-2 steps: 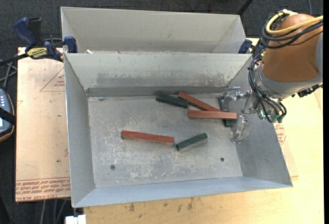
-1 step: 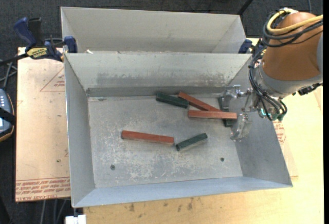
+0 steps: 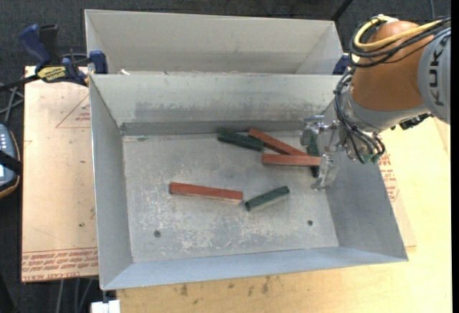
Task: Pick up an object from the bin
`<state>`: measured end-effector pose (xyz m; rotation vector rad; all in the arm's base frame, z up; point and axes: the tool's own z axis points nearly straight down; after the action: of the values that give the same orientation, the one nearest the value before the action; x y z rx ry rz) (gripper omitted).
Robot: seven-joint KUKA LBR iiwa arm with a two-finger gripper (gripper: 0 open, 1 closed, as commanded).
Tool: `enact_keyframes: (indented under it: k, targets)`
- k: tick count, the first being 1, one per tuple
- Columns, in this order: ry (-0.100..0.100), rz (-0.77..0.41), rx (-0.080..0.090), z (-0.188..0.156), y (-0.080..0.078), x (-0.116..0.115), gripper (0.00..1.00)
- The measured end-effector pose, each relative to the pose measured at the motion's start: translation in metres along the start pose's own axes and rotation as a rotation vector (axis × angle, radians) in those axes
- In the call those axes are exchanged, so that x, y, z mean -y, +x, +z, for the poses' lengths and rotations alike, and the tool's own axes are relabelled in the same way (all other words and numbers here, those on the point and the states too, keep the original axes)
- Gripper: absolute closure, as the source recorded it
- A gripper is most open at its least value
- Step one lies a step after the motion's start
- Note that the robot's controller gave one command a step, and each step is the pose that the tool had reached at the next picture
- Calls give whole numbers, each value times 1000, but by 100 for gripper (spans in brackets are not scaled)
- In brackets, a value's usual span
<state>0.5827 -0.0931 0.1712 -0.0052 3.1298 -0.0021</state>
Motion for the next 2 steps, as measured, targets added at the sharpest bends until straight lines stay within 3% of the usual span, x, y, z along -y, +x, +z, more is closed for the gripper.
enact_keyframes:
  k: [1, 2]
  targets:
    - [-2, 122, -5, 60, -17, 7, 0]
    - [-2, 0, -6, 101, -41, -13, 100]
